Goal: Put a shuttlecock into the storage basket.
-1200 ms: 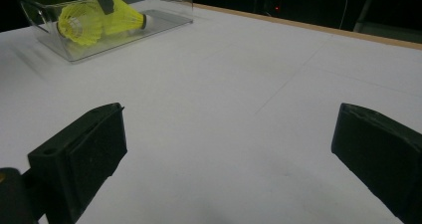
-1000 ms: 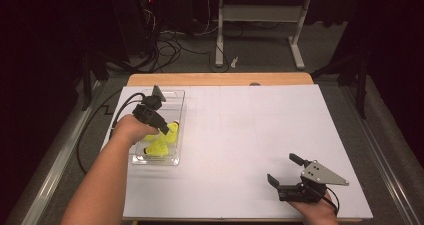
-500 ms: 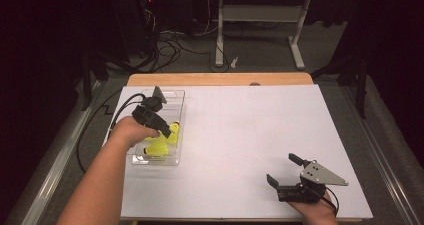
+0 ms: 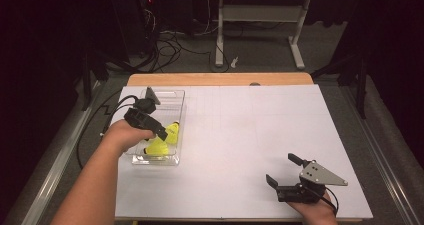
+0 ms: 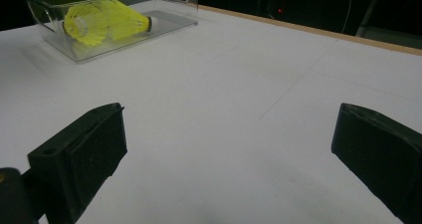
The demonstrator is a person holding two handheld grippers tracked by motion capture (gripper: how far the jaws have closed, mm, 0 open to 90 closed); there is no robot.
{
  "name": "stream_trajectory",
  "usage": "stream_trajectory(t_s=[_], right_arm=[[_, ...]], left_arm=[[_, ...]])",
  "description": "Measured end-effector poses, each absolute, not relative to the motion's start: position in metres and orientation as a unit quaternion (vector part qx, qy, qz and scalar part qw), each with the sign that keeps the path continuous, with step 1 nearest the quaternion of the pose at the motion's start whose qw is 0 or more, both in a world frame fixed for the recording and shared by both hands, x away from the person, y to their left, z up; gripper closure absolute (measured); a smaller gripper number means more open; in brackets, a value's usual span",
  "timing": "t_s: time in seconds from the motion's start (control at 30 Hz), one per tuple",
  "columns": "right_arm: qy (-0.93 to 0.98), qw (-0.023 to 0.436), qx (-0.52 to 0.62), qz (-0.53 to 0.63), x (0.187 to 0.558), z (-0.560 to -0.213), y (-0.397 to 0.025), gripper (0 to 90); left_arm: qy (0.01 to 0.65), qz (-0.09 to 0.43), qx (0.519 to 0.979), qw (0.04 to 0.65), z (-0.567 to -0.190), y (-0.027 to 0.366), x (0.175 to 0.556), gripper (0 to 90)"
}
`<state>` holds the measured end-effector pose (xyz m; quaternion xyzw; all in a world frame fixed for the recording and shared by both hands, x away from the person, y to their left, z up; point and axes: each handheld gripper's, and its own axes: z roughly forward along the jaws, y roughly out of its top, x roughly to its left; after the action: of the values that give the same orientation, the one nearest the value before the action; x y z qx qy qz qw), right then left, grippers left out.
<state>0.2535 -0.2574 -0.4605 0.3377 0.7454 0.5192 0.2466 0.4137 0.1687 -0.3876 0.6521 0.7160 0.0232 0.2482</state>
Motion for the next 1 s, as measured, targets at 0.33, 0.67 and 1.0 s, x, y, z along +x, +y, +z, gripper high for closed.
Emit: stream_trajectory(t_s=[0.33,0.67,1.0], right_arm=[[0.747,0.245,0.335,0.519,0.255,-0.461,-0.255,1.6],[0.75,0.246,0.333,0.516,0.255,-0.461,-0.253,1.6],[0.748,0.248,0.335,0.516,0.254,-0.461,-0.253,1.6]], left_arm=[[0.723,0.023,0.649,0.236,-0.392,0.176,0.401,2.8],[0.721,0.031,0.648,0.243,-0.392,0.171,0.393,0.3],[0.718,0.031,0.649,0.251,-0.392,0.171,0.382,0.7]])
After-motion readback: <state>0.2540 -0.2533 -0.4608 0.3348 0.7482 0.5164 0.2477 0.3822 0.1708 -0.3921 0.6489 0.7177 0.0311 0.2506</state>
